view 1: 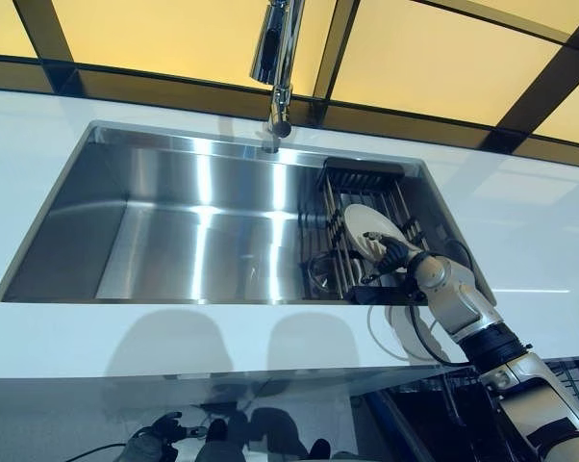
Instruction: Take plates into dishwasher
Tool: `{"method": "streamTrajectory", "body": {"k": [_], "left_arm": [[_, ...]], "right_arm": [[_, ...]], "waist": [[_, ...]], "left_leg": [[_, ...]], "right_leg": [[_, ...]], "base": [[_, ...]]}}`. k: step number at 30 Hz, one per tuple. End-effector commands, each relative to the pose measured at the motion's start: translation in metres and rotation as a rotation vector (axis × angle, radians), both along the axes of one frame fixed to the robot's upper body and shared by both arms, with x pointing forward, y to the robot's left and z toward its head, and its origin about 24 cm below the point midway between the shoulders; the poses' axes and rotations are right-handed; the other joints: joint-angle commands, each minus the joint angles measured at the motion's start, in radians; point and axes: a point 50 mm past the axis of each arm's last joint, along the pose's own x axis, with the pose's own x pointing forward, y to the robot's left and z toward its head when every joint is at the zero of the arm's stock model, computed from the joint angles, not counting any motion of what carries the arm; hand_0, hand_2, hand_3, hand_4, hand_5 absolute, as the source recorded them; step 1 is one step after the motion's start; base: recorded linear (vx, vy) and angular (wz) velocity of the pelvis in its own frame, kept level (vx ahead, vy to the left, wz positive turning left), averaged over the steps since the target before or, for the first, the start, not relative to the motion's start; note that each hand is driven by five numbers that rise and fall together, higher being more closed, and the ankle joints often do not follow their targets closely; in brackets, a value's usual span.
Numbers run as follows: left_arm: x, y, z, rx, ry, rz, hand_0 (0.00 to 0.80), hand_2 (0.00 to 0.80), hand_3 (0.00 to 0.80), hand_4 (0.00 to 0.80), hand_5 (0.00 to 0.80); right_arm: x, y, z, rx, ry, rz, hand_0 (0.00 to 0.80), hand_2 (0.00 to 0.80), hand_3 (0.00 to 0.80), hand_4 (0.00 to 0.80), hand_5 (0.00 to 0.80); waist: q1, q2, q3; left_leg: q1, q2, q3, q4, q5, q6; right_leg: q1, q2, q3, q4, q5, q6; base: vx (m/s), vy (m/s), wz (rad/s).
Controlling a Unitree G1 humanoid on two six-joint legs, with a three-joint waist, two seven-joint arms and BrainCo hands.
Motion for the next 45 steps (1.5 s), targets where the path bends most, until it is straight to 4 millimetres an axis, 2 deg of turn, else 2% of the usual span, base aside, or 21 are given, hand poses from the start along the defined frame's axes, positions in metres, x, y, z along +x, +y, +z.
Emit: {"method": "streamTrajectory", "body": {"k": [1,17,29,33,34,35,37,41,45], "left_arm": [[0.011,-0.014,0.000,-0.014,-0.019,-0.067,0.000,0.000,0.000,0.000,0.000],[0.010,-0.021,-0.002,-0.029,-0.020,-0.077,0.000,0.000,0.000,0.000,0.000],[0.011,-0.021,-0.002,-0.038,-0.021,-0.080,0.000,0.000,0.000,0.000,0.000],[0.011,-0.022,-0.002,-0.038,-0.021,-0.080,0.000,0.000,0.000,0.000,0.000],[0.010,-0.022,-0.002,-0.039,-0.022,-0.081,0.000,0.000,0.000,0.000,0.000],[0.010,-0.022,-0.002,-0.040,-0.022,-0.082,0.000,0.000,0.000,0.000,0.000],[0.010,-0.022,-0.003,-0.043,-0.022,-0.081,0.000,0.000,0.000,0.000,0.000],[0.009,-0.023,-0.003,-0.043,-0.019,-0.081,0.000,0.000,0.000,0.000,0.000],[0.009,-0.023,-0.003,-0.044,-0.018,-0.082,0.000,0.000,0.000,0.000,0.000]], "right_arm": [[0.012,-0.002,0.022,-0.104,-0.117,-0.041,0.000,0.000,0.000,0.000,0.000],[0.009,-0.007,0.009,-0.145,-0.143,-0.139,0.000,0.000,0.000,0.000,0.000],[0.012,-0.015,0.014,-0.208,-0.191,-0.176,0.000,0.000,0.000,0.000,0.000],[0.011,-0.017,0.013,-0.223,-0.208,-0.185,0.129,0.129,0.129,0.129,0.129],[0.011,-0.018,0.014,-0.230,-0.211,-0.188,0.311,0.311,0.311,0.311,0.311],[0.011,-0.019,0.014,-0.232,-0.212,-0.190,0.408,0.408,0.408,0.408,0.408],[0.012,-0.021,0.015,-0.243,-0.218,-0.196,0.508,0.508,0.508,0.508,0.508],[0.011,-0.022,0.013,-0.255,-0.229,-0.205,0.671,0.671,0.671,0.671,0.671],[0.011,-0.024,0.014,-0.254,-0.230,-0.212,0.784,0.784,0.784,0.784,0.784]], "waist": [[0.037,0.021,-0.012],[0.039,0.031,-0.014],[0.044,0.032,-0.015],[0.044,0.031,-0.016],[0.044,0.031,-0.016],[0.044,0.032,-0.016],[0.044,0.033,-0.017],[0.045,0.032,-0.019],[0.046,0.032,-0.020]], "left_leg": [[0.023,-0.043,0.045,-0.003,-0.056,0.082],[0.021,-0.045,0.042,-0.002,-0.058,0.086],[0.020,-0.045,0.040,-0.001,-0.059,0.088],[0.021,-0.045,0.040,-0.002,-0.059,0.089],[0.021,-0.045,0.040,-0.002,-0.060,0.089],[0.021,-0.045,0.040,-0.002,-0.060,0.089],[0.022,-0.045,0.042,-0.002,-0.061,0.090],[0.023,-0.046,0.041,-0.003,-0.062,0.090],[0.023,-0.046,0.042,-0.003,-0.063,0.091]], "right_leg": [[-0.056,-0.078,0.026,0.108,0.055,0.058],[-0.061,-0.083,0.028,0.113,0.057,0.059],[-0.061,-0.084,0.027,0.114,0.057,0.059],[-0.063,-0.084,0.027,0.115,0.058,0.059],[-0.063,-0.085,0.026,0.115,0.059,0.059],[-0.063,-0.085,0.027,0.115,0.059,0.059],[-0.064,-0.087,0.026,0.117,0.058,0.060],[-0.065,-0.088,0.024,0.118,0.062,0.060],[-0.067,-0.090,0.022,0.120,0.063,0.061]], "base": [[0.000,0.000,0.00],[0.000,0.000,0.00],[0.000,0.001,0.01],[-0.002,-0.001,0.06],[-0.001,0.001,0.06],[0.000,0.003,0.05],[0.000,0.004,0.02],[0.000,0.000,0.00],[0.000,0.000,0.00]]}}
